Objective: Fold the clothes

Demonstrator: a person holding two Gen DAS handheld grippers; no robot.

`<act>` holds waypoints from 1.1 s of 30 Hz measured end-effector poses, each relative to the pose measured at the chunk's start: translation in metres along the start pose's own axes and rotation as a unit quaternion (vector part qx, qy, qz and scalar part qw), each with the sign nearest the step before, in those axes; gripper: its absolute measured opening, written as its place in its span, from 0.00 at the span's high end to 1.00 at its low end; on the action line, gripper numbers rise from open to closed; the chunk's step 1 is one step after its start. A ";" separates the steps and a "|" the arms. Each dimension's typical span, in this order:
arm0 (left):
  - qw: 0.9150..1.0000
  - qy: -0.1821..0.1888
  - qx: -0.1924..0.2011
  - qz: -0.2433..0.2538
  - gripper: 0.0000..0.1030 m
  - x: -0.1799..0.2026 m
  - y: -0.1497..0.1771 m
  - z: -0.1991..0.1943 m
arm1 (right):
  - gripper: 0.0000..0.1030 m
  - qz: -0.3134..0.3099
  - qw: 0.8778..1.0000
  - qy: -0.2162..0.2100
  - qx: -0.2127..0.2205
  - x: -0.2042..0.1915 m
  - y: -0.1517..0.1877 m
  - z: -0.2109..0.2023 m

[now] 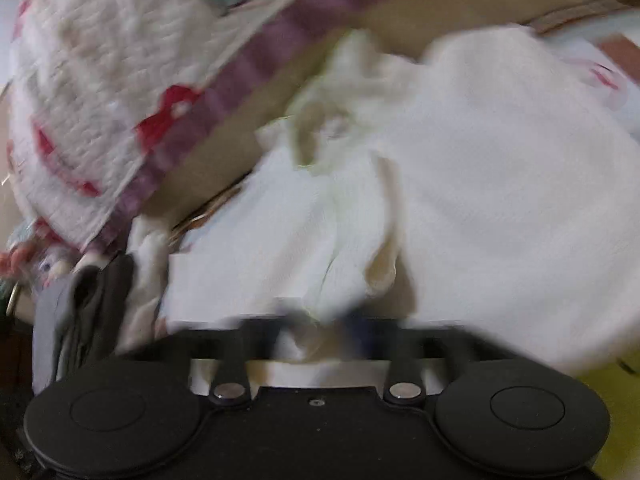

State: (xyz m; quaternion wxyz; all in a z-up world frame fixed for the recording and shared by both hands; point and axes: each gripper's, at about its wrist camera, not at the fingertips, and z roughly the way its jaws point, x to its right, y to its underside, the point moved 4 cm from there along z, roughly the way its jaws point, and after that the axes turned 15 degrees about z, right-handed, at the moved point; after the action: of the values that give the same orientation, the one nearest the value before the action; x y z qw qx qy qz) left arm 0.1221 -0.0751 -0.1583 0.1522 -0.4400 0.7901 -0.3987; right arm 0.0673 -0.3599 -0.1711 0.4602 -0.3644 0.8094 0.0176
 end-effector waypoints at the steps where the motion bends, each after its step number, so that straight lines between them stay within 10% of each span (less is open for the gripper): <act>1: 1.000 -0.001 0.003 -0.005 0.53 -0.001 0.000 -0.002 | 0.92 -0.031 0.999 -0.008 -0.006 -0.012 0.001 0.002; 10: 0.990 0.106 0.078 0.052 0.50 0.027 -0.014 -0.024 | 0.92 -0.234 0.970 -0.057 -0.021 -0.120 0.026 0.003; 17: 0.998 0.054 0.017 0.009 0.45 0.018 0.005 0.004 | 0.88 -0.258 0.950 -0.116 -0.134 -0.142 0.052 0.008; 21: 0.994 0.051 -0.018 -0.093 0.73 -0.016 0.019 0.017 | 0.74 -0.270 0.960 -0.021 -0.077 -0.084 0.042 -0.027; 24: 0.994 0.036 -0.020 -0.097 0.73 -0.021 0.016 0.014 | 0.74 -0.306 0.945 0.116 -0.025 -0.028 0.031 -0.051; 28: 0.997 -0.017 -0.046 -0.063 0.68 -0.018 0.015 0.015 | 0.67 -0.400 0.877 0.266 0.020 0.023 0.032 -0.084; 33: 0.997 -0.043 -0.052 -0.035 0.49 -0.030 0.007 0.008 | 0.69 -0.362 0.876 0.317 0.023 0.060 0.038 -0.117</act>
State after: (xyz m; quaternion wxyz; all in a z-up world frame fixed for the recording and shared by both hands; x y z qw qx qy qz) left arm 0.1396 -0.0525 -0.1717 0.1487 -0.4916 0.7865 -0.3429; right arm -0.0602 -0.4092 -0.1606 0.1615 -0.6073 0.7237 -0.2851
